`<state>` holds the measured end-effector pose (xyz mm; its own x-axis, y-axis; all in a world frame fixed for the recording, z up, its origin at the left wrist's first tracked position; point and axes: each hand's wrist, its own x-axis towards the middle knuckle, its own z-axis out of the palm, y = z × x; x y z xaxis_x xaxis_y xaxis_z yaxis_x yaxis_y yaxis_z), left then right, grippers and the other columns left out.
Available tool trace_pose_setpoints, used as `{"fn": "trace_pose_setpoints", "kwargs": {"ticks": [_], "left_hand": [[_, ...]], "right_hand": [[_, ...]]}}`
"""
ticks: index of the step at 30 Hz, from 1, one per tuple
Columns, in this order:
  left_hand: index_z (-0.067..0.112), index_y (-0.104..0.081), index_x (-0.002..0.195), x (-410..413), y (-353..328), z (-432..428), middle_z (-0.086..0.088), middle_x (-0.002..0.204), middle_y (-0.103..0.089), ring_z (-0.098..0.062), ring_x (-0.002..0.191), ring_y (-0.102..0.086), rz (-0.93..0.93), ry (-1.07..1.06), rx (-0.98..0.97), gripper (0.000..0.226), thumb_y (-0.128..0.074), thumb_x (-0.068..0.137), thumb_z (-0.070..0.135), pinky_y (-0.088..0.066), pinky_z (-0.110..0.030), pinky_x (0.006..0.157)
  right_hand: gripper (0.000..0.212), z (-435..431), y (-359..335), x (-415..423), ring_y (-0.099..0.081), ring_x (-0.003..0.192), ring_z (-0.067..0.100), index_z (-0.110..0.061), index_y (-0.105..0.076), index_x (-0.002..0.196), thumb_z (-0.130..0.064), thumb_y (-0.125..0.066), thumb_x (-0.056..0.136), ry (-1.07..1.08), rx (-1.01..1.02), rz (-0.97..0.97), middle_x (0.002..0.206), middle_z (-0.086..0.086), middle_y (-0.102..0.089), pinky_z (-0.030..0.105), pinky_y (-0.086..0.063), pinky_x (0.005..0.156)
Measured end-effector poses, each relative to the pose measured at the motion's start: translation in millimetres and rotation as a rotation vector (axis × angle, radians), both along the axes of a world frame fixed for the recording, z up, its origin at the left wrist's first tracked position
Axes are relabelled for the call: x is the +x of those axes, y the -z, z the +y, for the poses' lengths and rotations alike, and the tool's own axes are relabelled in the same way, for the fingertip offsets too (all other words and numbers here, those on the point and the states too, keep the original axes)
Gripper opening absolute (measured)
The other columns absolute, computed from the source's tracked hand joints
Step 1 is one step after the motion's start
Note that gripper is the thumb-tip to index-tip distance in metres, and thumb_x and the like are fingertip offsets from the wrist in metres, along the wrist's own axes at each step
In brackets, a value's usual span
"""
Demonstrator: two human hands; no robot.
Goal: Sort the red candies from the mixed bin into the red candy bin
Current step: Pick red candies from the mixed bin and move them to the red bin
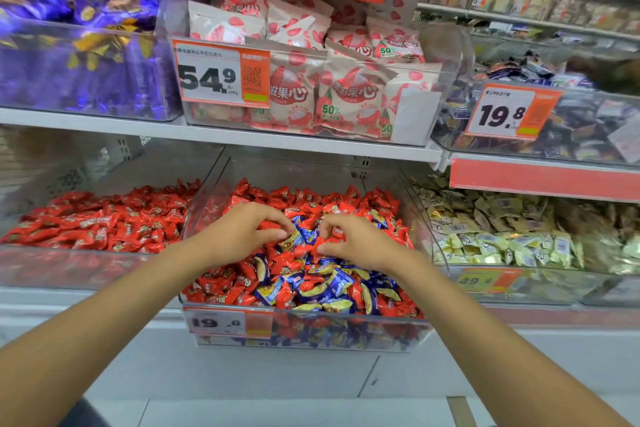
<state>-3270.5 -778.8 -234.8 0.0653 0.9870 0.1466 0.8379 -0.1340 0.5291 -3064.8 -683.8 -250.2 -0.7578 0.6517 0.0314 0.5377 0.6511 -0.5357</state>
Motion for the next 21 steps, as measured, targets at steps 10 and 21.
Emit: {"fn": "trace_pose_setpoints", "kwargs": {"ticks": [10,21], "left_hand": [[0.022,-0.067,0.09,-3,16,2,0.003,0.094,-0.065,-0.015,0.088,-0.058,0.15,0.028,-0.174,0.029,-0.072,0.076,0.047,-0.048,-0.037,0.08],[0.028,-0.054,0.132,-2,-5,-9,0.014,0.128,-0.052,-0.006,0.118,-0.049,0.043,-0.004,-0.058,0.041,-0.059,0.091,0.032,-0.032,-0.016,0.095]], "right_hand": [[0.013,-6,-16,14,-0.061,0.09,0.011,-0.024,-0.062,0.086,-0.033,-0.056,0.095,0.064,-0.084,0.148,0.105,-0.012,-0.062,0.037,-0.047,0.086],[0.034,-17,-13,5,-0.054,0.112,0.007,-0.029,-0.069,0.102,-0.047,-0.077,0.073,-0.078,-0.101,-0.102,0.12,-0.01,-0.063,0.03,-0.041,0.096]]}}
